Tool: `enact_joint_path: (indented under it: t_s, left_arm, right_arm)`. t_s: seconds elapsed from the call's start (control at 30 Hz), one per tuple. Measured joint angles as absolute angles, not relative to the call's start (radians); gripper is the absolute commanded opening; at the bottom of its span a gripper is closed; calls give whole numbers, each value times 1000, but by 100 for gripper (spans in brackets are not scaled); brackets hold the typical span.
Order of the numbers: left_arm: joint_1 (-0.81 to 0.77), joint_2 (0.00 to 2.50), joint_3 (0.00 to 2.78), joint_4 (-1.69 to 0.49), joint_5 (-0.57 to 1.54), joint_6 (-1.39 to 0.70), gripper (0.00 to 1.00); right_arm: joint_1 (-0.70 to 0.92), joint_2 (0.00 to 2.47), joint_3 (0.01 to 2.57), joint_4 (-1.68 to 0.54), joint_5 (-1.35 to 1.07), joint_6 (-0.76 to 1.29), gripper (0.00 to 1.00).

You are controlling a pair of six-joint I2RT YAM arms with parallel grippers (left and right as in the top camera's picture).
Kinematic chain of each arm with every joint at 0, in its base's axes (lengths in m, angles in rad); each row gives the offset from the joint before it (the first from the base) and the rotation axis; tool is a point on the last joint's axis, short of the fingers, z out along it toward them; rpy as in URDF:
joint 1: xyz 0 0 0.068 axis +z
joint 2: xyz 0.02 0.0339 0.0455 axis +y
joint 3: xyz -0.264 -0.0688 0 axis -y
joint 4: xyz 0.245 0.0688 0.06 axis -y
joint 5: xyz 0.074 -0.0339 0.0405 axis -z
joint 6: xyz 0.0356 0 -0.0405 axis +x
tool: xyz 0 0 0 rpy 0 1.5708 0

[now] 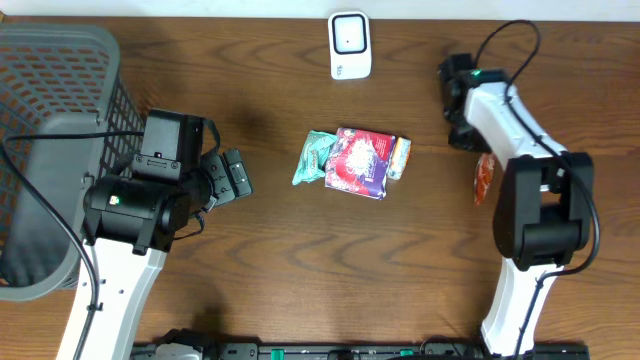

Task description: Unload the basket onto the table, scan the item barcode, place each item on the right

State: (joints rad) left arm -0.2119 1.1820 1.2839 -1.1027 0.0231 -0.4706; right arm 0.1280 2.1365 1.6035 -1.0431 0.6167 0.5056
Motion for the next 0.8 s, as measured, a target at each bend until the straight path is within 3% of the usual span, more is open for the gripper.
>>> enact_joint_path:
  t_s: [0.13, 0.33, 0.6, 0.67, 0.8]
  left_arm:
    - [-212, 1182, 1284, -1103, 23, -471, 98]
    - [-212, 1182, 1284, -1103, 23, -471, 98]
    - [-212, 1182, 1284, -1102, 23, -471, 98]
    - [-212, 1182, 1284, -1103, 23, -471, 98]
    - [-212, 1182, 1284, -1103, 23, -471, 98]
  right_arm:
    - [147, 2137, 1519, -966, 610, 533, 13]
    - [151, 2137, 1494, -911, 546, 533, 43]
    - [142, 2148, 1723, -1077, 382, 416, 53]
    - [128, 2148, 1827, -1124, 295, 360, 60]
    - [86, 2148, 1989, -1224, 150, 267, 62]
